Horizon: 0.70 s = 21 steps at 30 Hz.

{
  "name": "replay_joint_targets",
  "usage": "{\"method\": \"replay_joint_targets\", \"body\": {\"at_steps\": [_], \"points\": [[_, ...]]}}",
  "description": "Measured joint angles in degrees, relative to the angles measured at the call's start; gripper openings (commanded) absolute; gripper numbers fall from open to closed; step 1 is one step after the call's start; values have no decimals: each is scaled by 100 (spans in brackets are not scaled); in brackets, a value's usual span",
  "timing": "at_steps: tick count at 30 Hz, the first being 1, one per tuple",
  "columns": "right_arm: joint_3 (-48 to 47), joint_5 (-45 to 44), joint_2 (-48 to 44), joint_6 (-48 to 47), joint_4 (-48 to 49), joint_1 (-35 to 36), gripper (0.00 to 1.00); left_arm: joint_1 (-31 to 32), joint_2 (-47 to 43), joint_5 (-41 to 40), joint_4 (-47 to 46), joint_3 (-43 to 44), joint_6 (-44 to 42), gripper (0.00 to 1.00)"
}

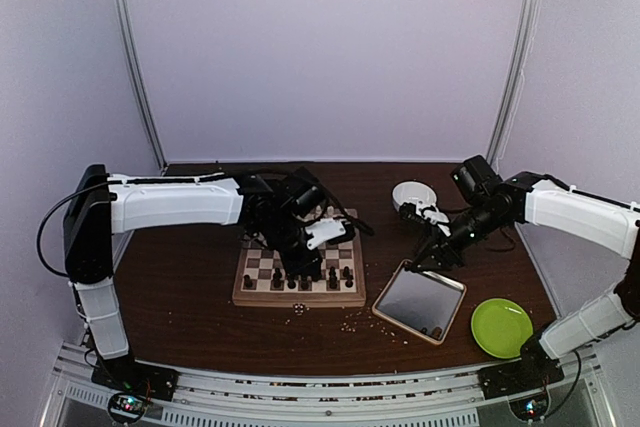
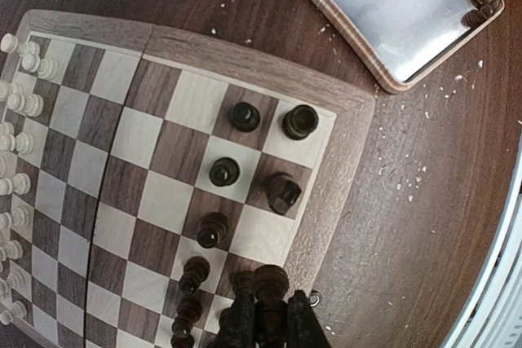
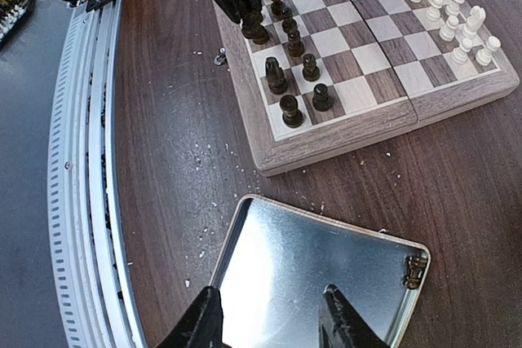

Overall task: Set up the chess pieces on the board
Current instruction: Place the bishop on c8.

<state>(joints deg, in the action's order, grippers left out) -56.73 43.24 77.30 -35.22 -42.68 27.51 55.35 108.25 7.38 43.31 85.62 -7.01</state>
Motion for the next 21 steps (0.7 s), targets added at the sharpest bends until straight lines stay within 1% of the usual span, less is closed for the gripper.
{"method": "replay_joint_targets", "body": {"at_steps": [21], "points": [[-2, 11, 160, -90, -122, -44, 40, 15, 422, 44, -267, 2, 2, 10]]}}
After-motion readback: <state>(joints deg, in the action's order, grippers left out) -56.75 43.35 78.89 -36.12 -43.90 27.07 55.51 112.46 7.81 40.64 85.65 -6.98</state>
